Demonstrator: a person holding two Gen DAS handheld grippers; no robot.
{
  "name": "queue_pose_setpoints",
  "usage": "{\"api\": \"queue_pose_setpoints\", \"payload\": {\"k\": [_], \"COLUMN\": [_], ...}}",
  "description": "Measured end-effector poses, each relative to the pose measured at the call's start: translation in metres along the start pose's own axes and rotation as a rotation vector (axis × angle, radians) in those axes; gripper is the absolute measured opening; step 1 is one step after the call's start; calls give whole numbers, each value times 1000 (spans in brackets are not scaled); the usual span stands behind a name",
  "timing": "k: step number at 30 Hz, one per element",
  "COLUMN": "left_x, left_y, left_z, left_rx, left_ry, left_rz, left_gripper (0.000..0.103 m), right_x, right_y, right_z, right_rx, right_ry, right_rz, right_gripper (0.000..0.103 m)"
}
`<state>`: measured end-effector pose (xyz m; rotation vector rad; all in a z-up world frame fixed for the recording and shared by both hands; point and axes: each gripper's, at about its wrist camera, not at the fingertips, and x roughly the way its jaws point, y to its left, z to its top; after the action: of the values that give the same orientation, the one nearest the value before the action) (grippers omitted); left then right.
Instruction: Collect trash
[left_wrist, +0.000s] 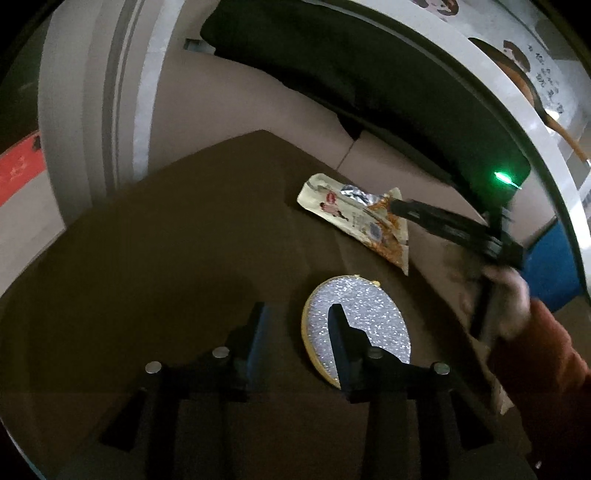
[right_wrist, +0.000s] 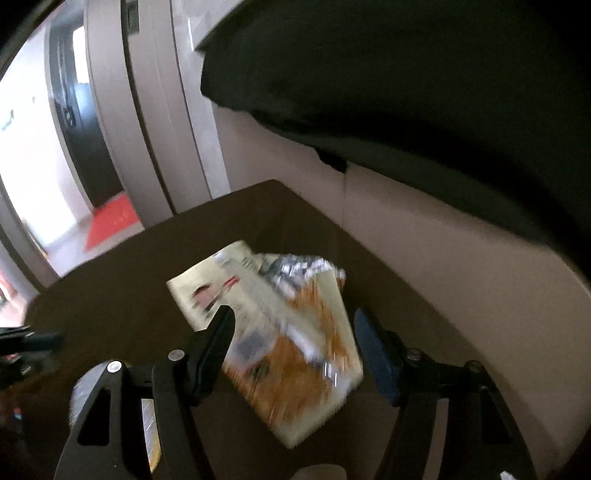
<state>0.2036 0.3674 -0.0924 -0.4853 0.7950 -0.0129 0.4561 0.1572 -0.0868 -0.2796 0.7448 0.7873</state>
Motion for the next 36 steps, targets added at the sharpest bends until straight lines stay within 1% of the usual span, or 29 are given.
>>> {"api": "queue_pose_setpoints", "payload": {"k": [1,2,4,6,7,8,10,12,14,15,19,21,22,23,24,25,27,29,31,33,35,36], "left_x": [1,2,5,9,11,13,16,21,25,27,34,36,37,39,41,42,47,48,49,48,48,46], "left_y": [0,-1,0,0,1,1,0,-1,-6,-7,-17,-20,-21,-23,-25,-27,-31,-40,-46,-47,-45,-43], "left_z": [0,0,0,1,2,3,4,5,7,7,10,10,10,10,9,8,6,4,1,1,2,3], "left_rx": [2,4,10,15,16,16,14,14,25,34,61,60,60,63,73,82,100,138,165,143,110,88], "left_ry": [4,8,18,26,29,31,35,40,47,52,53,51,52,54,59,67,92,96,104,108,117,128], "left_rz": [-2,-3,-3,5,10,11,9,0,-16,-23,-22,-5,7,16,31,41,52,74,98,113,108,95], "left_gripper": [36,36,36,36,36,36,36,37,38,38,42,44,45,46,47,48,50,52,52,52,52,52], "right_x": [12,28,46,54,55,52,44,29,13,9,-29,-50,-54,-62,-68,-72,-76,-80,-84,-85,-84,-83], "right_y": [0,2,5,7,8,6,-1,-16,-25,-30,-42,-45,-43,-42,-41,-39,-36,-35,-37,-41,-43,-42], "right_z": [5,10,14,10,8,2,-8,-23,-38,-43,-77,-95,-100,-108,-114,-118,-123,-127,-130,-133,-130,-130], "right_rx": [-14,-38,-84,-116,-122,-120,-82,-15,7,17,71,100,107,115,118,118,116,118,156,183,172,180], "right_ry": [19,56,102,147,154,155,160,161,172,177,204,213,215,217,220,222,220,213,185,165,179,182], "right_rz": [5,-2,-26,-26,-25,-23,-10,3,-31,-37,-58,-51,-51,-53,-50,-40,-35,-47,-49,-37,-11,-5], "right_gripper": [64,64,64,64,63,62,57,55,54,53,53,54,54,55,60,65,68,68,69,70,70,68]}}
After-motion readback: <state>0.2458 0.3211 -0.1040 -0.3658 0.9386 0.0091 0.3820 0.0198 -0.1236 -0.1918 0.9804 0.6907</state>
